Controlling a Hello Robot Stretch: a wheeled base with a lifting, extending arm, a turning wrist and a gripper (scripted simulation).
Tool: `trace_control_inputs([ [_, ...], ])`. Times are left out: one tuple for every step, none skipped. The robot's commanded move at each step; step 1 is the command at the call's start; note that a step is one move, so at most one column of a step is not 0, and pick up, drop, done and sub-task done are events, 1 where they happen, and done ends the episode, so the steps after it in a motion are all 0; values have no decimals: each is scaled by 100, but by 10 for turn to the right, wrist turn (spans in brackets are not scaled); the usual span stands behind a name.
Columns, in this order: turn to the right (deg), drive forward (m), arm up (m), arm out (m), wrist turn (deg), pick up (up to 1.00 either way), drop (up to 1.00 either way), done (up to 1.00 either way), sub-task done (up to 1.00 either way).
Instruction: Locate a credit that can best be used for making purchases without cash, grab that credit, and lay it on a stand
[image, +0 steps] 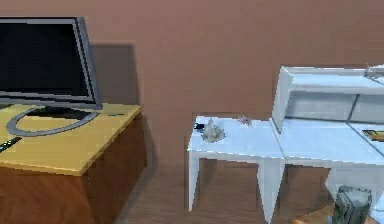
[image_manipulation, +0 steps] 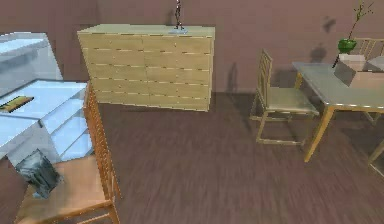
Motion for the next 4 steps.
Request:
trace_control_inputs([
  [0,20,0,0,0,0,0,0,0],
  [60,0,0,0,0,0,0,0,0],
  [0,35,0,0,0,0,0,0,0],
  [-450,0,0,0,0,0,0,0,0],
])
